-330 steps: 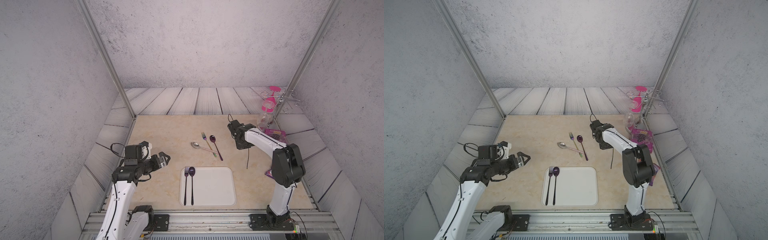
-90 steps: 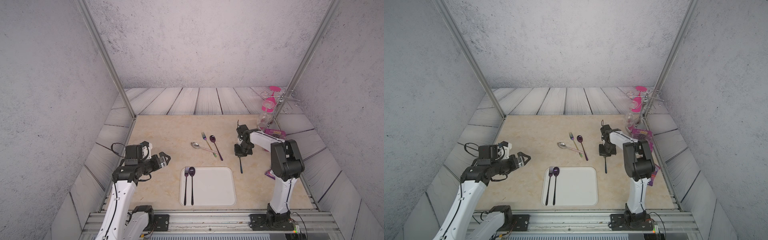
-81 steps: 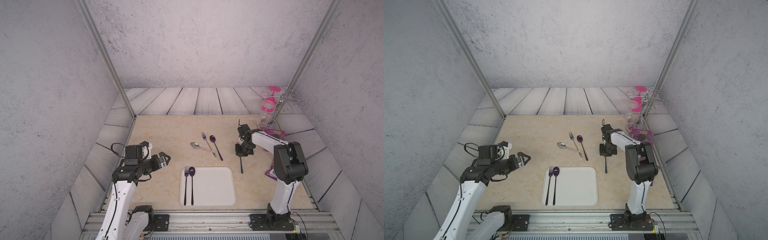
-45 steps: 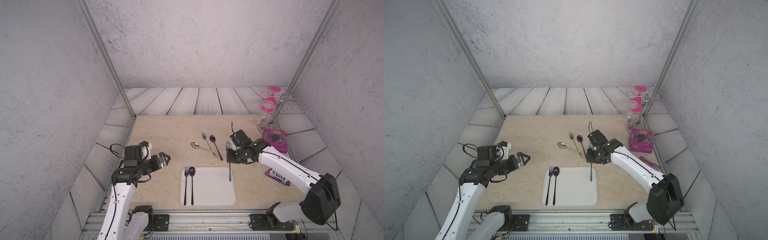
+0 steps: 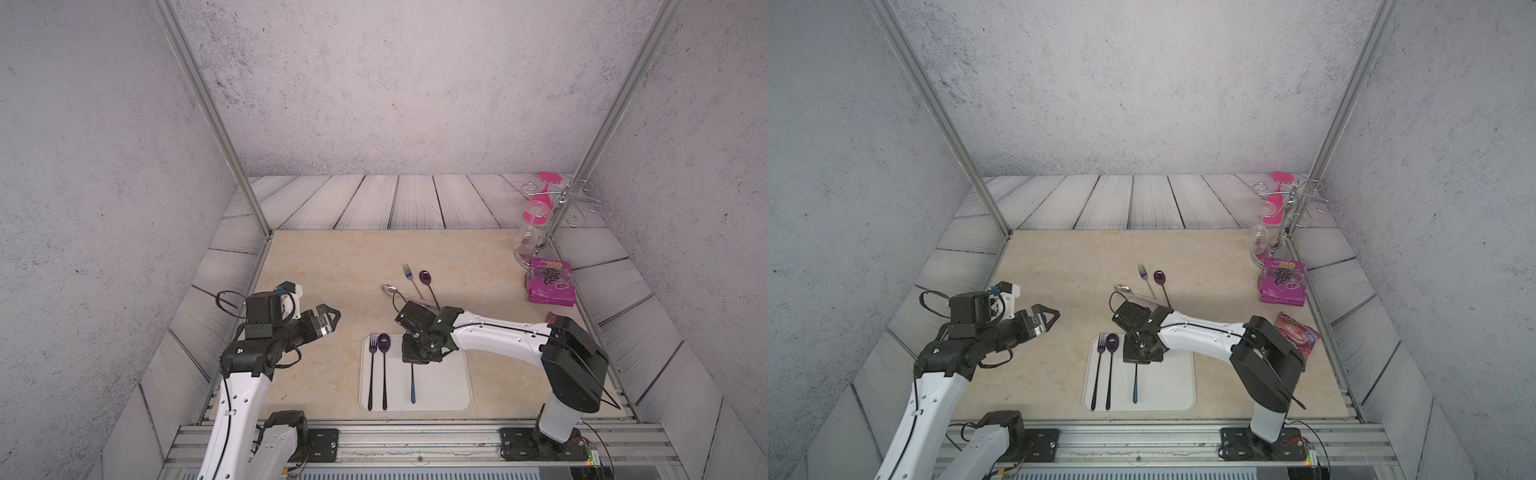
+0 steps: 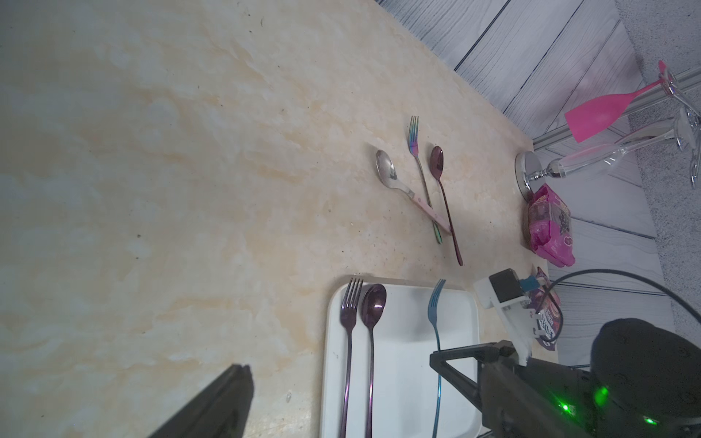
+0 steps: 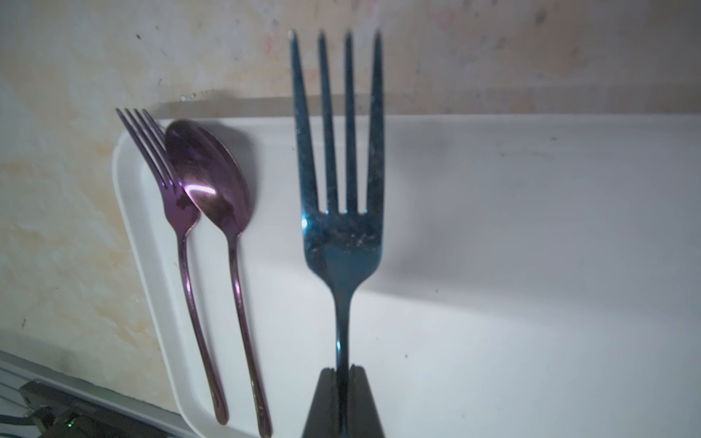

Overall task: Set the spoon and fork side by side
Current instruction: Place the fork on the tray.

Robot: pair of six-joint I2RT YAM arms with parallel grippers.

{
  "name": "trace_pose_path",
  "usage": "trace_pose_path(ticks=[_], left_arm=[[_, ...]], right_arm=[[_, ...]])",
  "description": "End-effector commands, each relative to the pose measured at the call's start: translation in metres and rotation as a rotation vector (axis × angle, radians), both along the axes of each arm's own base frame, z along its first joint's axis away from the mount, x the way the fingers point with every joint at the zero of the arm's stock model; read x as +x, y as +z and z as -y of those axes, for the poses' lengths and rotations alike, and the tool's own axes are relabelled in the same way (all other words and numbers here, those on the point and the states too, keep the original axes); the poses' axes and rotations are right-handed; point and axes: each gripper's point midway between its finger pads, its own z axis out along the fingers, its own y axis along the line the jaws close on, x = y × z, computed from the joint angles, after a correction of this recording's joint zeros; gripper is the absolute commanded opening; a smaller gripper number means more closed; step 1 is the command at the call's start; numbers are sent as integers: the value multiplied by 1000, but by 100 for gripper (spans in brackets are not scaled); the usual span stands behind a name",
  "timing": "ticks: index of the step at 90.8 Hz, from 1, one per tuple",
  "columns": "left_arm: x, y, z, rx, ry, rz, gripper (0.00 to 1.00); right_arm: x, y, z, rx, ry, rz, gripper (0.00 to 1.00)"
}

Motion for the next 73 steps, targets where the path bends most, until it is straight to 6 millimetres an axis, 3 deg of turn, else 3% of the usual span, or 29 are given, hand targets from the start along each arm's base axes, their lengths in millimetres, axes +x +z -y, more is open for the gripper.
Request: trace_pose_path(ticks=[1,32,73], left_arm=[[-1,0,3,-2,-22,14,100],[0,-1,5,-9,-32,6,100],[-1,0,6,-11,-35,12,99]], right_arm=[[0,-2,-16,17,-13,-14,0],[-5,-27,-17,-11,-16,-63,0],[-6,-42,-13,-53,-16,-80,0]])
